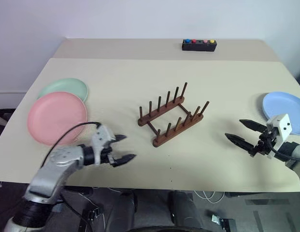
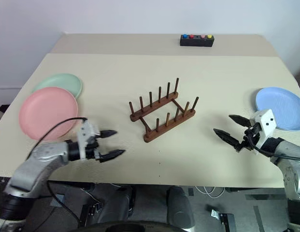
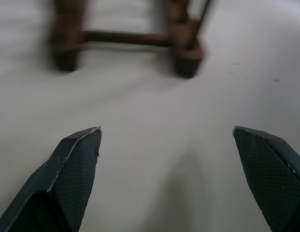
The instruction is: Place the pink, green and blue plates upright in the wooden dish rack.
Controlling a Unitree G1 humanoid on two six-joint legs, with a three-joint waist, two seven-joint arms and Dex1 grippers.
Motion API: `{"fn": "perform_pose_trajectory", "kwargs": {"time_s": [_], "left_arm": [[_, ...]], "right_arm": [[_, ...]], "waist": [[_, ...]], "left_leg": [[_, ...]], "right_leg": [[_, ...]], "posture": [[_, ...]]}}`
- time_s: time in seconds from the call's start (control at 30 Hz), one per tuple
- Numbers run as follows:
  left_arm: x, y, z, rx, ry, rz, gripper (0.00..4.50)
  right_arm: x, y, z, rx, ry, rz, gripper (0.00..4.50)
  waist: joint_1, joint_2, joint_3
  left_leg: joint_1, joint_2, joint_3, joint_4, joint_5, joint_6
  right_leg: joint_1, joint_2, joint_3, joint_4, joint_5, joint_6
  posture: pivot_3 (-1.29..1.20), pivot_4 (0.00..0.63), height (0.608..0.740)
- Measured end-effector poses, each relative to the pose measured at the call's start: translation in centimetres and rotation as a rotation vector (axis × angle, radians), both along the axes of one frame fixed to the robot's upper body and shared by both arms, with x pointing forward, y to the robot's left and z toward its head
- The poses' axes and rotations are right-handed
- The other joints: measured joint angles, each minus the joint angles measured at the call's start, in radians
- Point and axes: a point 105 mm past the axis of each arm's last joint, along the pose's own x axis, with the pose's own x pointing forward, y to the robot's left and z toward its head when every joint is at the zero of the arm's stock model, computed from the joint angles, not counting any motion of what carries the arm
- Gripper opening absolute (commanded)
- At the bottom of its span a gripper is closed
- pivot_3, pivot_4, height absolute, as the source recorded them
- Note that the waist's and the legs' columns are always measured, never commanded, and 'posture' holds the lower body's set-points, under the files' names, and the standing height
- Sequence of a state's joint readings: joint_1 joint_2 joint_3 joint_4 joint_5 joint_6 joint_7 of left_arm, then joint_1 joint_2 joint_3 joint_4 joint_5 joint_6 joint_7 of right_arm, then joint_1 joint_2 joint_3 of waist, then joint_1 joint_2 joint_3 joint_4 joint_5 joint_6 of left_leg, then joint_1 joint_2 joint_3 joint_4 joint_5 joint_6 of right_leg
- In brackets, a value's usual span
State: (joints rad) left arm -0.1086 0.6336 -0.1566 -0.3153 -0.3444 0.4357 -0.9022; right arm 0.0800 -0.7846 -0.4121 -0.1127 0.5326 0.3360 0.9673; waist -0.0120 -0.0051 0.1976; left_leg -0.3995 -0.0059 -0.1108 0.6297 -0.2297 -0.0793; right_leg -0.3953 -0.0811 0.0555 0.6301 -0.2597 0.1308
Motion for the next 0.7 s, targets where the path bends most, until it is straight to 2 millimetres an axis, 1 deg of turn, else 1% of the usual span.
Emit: {"fn": "perform_pose_trajectory", "kwargs": {"time_s": [0.1, 0.2, 0.3, 0.37, 0.43, 0.47, 0.57, 0.63, 0.67, 0.7], "left_arm": [[0.7, -1.6, -0.6, 0.015, -0.015, -0.019, 4.5], [0.9, -3.0, -1.0, 0.002, -0.018, -0.033, 4.5], [1.4, -3.9, -1.1, 0.0, -0.04, -0.018, 4.5], [1.6, -4.0, -1.1, -0.004, -0.042, -0.012, 4.5], [1.7, -4.5, -1.1, -0.027, -0.034, -0.002, 3.94], [1.8, -4.8, -1.1, -0.039, -0.033, 0.009, 3.57], [2.0, -5.8, -1.2, -0.062, -0.03, 0.022, 2.14], [2.2, -5.8, -1.2, -0.062, -0.036, 0.038, 1.03], [2.5, -5.7, -0.8, -0.066, -0.058, 0.044, 0.77], [2.6, -5.7, -0.7, -0.063, -0.062, 0.042, 0.76]], "right_arm": [[-0.9, 1.4, -0.2, -0.016, 0.022, 0.038, 4.48], [-1.8, 3.0, -0.5, -0.019, 0.043, 0.079, 4.48], [-2.5, 4.7, -0.9, -0.004, 0.055, 0.121, 4.48], [-2.8, 5.4, -1.0, 0.008, 0.055, 0.126, 4.48], [-3.0, 6.0, -1.4, 0.023, 0.063, 0.126, 4.5], [-3.2, 6.4, -1.7, 0.031, 0.07, 0.131, 4.5], [-3.2, 6.6, -2.0, 0.038, 0.079, 0.134, 4.5], [-3.2, 6.6, -2.0, 0.037, 0.078, 0.129, 4.5], [-3.2, 6.5, -2.0, 0.037, 0.08, 0.126, 4.5], [-3.2, 6.5, -2.0, 0.036, 0.077, 0.127, 4.5]], "waist": [[-0.003, 0.0, 0.0], [-0.004, 0.0, 0.0], [-0.001, 0.0, 0.0], [0.0, 0.0, 0.0], [0.003, 0.0, -0.001], [0.003, 0.0, 0.0], [0.001, -0.001, 0.0], [0.001, 0.0, -0.001], [0.001, 0.0, -0.001], [0.001, 0.0, -0.001]], "left_leg": [[0.0, 0.0, 0.0, -0.001, 0.0, 0.0], [0.0, 0.0, 0.0, -0.001, 0.0, 0.0], [0.0, 0.0, 0.0, 0.0, 0.0, 0.0], [0.0, 0.0, 0.0, 0.0, 0.0, 0.0], [0.0, 0.0, 0.0, 0.001, 0.0, 0.0], [0.0, 0.0, -0.001, 0.001, 0.0, 0.0], [0.0, 0.0, -0.001, 0.001, 0.0, 0.0], [0.001, 0.0, -0.001, 0.0, 0.0, 0.0], [0.001, 0.0, -0.001, 0.0, 0.0, 0.0], [0.002, 0.0, -0.001, 0.0, 0.0, 0.0]], "right_leg": [[0.0, 0.0, 0.0, 0.0, 0.0, 0.0], [0.0, 0.0, 0.0, 0.0, 0.0, 0.001], [0.0, 0.0, 0.0, 0.0, 0.0, 0.001], [0.0, 0.0, 0.0, 0.0, 0.0, 0.001], [0.001, 0.0, 0.0, 0.0, 0.0, 0.001], [0.001, 0.0, 0.0, 0.0, 0.0, 0.001], [0.001, 0.0, 0.0, 0.0, 0.0, 0.001], [0.001, 0.0, 0.0, 0.0, 0.0, 0.001], [0.001, 0.0, 0.0, 0.0, 0.0, 0.001], [0.002, 0.0, 0.0, 0.0, 0.0, 0.001]], "posture": [[0.0, 0.15, 0.734], [0.0, 0.15, 0.734], [0.0, 0.15, 0.734], [0.0, 0.15, 0.734], [0.0, 0.15, 0.734], [0.0, 0.15, 0.734], [0.0, 0.15, 0.734], [0.0, 0.15, 0.734], [0.0, 0.15, 0.734], [0.0, 0.15, 0.734]]}}
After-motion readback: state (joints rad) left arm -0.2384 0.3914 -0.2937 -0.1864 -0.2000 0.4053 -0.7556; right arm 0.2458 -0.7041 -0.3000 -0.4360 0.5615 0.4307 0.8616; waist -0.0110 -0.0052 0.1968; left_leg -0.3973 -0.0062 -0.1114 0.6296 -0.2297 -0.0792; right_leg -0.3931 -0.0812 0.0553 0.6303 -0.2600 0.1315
